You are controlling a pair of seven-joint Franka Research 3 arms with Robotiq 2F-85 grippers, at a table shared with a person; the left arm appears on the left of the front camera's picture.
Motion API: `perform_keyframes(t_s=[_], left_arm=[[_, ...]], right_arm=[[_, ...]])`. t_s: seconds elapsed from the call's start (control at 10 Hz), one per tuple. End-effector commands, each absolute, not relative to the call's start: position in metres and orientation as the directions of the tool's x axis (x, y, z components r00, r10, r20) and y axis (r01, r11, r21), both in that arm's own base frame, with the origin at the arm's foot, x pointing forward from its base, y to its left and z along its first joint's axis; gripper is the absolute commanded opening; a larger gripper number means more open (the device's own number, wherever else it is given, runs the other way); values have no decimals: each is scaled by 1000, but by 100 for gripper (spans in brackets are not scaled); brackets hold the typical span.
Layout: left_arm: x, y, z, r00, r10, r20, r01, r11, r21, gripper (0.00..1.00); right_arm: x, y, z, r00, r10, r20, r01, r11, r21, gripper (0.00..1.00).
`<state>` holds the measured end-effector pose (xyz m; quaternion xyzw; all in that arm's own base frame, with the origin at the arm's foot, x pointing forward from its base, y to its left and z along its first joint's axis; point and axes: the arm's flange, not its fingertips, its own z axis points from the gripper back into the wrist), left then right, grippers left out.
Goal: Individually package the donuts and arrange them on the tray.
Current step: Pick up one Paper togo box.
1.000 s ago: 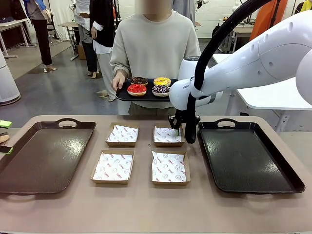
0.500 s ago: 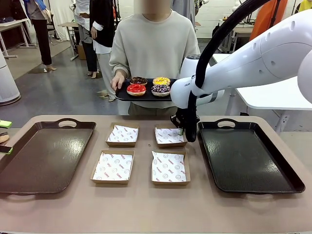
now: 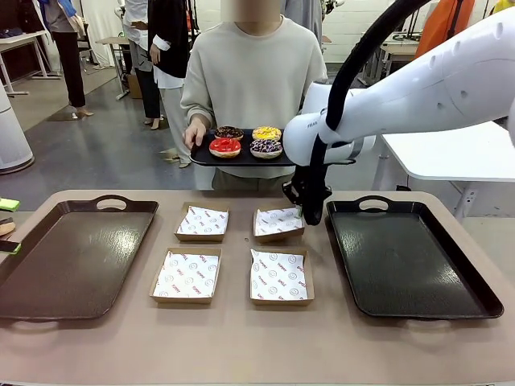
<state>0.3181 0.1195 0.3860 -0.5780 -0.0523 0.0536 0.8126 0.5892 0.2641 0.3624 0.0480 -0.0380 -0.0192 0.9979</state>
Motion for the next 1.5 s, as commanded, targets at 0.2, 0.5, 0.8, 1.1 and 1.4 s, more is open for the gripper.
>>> perform_keyframes(t_s=[0.2,0.5,0.8,1.1,1.4], left_arm=[[317,120,388,988,153,15,-36,324,-945,100],[317,120,388,988,153,15,-36,324,-945,100],[317,120,388,988,153,15,-36,324,-945,100],[317,120,388,988,153,15,-36,324,-945,100],[317,120,388,988,153,15,-36,324,-945,100]], right_arm=[[583,256,452,997,-19,70,11,994,111,0],[601,267,503,999,27,34,-29,999,42,0],[622,277,519,999,32,-18,-32,999,7,0],[602,267,515,1000,18,5,-18,999,36,0],[602,267,515,1000,18,5,-18,999,36,0]])
